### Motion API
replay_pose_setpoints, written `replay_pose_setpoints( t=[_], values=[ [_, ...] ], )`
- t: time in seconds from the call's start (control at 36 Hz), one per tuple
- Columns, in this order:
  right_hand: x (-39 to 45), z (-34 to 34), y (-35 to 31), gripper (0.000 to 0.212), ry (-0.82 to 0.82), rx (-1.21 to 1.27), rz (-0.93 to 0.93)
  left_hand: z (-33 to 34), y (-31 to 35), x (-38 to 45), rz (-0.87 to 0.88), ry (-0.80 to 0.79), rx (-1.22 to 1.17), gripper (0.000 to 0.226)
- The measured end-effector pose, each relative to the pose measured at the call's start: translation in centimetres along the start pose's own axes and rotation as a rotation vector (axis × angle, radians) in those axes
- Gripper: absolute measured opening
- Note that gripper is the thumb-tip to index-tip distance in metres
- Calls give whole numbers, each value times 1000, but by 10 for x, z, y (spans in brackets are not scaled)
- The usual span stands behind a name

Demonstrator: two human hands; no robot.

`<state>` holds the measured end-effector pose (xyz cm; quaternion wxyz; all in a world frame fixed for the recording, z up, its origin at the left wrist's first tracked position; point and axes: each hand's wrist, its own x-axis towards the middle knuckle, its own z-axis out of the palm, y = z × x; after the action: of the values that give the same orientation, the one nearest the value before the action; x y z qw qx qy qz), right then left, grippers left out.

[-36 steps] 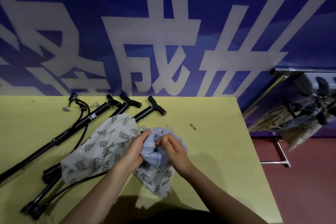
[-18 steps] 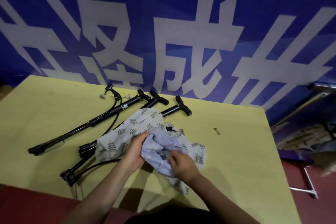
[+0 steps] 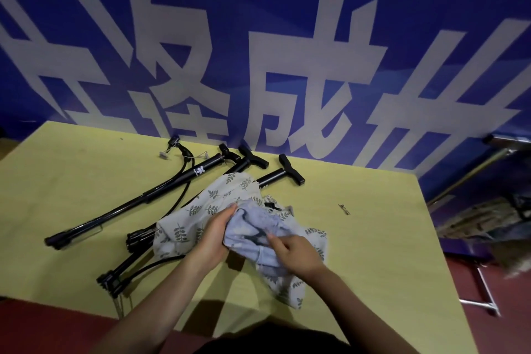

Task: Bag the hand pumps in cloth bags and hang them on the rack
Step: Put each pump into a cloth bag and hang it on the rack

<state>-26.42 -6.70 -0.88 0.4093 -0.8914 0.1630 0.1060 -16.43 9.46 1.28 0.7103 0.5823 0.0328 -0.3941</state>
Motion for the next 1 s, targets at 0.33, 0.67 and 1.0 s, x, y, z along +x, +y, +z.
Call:
replay_pose_setpoints(
  t=[0.33, 0.67, 1.0],
  values=[
    [9, -93, 6, 49, 232, 451, 66, 17, 35, 34, 139, 41, 336, 30],
    [49, -43, 45, 24, 220, 66, 200, -87, 55, 78, 227, 499, 820, 28],
    [130, -15, -23, 16, 163, 145, -36, -221, 68, 137, -174, 619, 1220, 53]
  ],
)
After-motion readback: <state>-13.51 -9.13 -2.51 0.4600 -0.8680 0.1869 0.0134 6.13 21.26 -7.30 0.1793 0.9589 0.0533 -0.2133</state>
